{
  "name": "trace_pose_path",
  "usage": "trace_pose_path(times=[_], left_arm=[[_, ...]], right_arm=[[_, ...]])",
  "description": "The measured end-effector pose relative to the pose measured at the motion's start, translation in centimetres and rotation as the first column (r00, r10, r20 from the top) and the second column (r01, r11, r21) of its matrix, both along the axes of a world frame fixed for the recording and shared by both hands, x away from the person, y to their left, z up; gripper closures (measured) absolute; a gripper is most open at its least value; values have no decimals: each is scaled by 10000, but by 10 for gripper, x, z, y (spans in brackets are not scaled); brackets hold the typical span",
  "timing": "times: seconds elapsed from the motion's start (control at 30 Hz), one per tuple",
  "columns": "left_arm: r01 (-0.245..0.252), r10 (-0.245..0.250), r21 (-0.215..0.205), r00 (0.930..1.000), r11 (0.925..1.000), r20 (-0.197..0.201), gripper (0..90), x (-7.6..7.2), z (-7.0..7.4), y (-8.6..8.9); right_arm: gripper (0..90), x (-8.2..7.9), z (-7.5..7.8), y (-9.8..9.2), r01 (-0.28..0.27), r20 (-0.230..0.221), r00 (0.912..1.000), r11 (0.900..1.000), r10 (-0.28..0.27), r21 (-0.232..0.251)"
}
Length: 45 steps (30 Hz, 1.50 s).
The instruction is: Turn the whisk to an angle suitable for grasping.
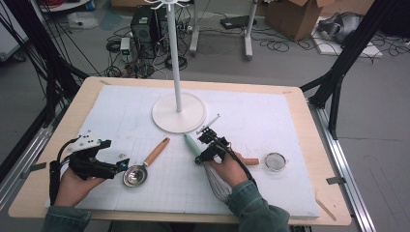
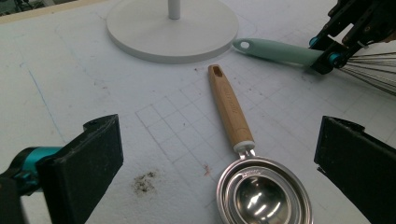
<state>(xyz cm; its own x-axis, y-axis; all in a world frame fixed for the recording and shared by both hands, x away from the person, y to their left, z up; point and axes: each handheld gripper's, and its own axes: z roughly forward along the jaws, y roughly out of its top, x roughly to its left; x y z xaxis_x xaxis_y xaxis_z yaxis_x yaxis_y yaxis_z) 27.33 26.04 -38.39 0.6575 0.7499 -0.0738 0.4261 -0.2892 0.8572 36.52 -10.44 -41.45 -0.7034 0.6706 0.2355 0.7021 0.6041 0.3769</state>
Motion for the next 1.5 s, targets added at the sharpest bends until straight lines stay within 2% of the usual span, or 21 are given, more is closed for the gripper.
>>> trace_pose_path(times=[0.17,0.43,0.73,0.87,1.1,1.23,1.27,1.33,1.5], left_arm=[[-30,30,-56,10000,10000,30,17,0,1,0],[-35,36,-68,10000,10000,60,17,0,1,0],[24,-24,-102,10000,9999,73,17,0,1,0],[23,-22,-143,10000,9999,76,17,0,1,0],[36,-35,-177,10000,9998,72,17,2,-1,1],[63,-62,-277,10000,9996,35,17,2,-2,2],[72,-72,-297,10000,9995,8,17,3,-2,2],[56,-55,-290,10000,9996,14,17,3,-3,2],[77,-75,-264,9999,9996,70,17,3,-2,2]], right_arm=[[689,-2,2,2,-108,157,9998,9999,108,18],[692,-3,2,2,-276,224,9994,9996,276,11],[694,-6,13,-6,-304,402,9988,9981,283,540],[694,-6,17,-11,-337,427,9986,9951,298,932],[694,-8,26,-21,-476,496,9980,9802,387,1922],[695,-6,29,-26,-555,634,9972,9663,408,2513],[695,-7,32,-28,-553,619,9973,9603,398,2735],[695,-7,33,-28,-590,641,9970,9574,425,2827],[695,-11,40,-31,-786,926,9945,9341,491,3482]])
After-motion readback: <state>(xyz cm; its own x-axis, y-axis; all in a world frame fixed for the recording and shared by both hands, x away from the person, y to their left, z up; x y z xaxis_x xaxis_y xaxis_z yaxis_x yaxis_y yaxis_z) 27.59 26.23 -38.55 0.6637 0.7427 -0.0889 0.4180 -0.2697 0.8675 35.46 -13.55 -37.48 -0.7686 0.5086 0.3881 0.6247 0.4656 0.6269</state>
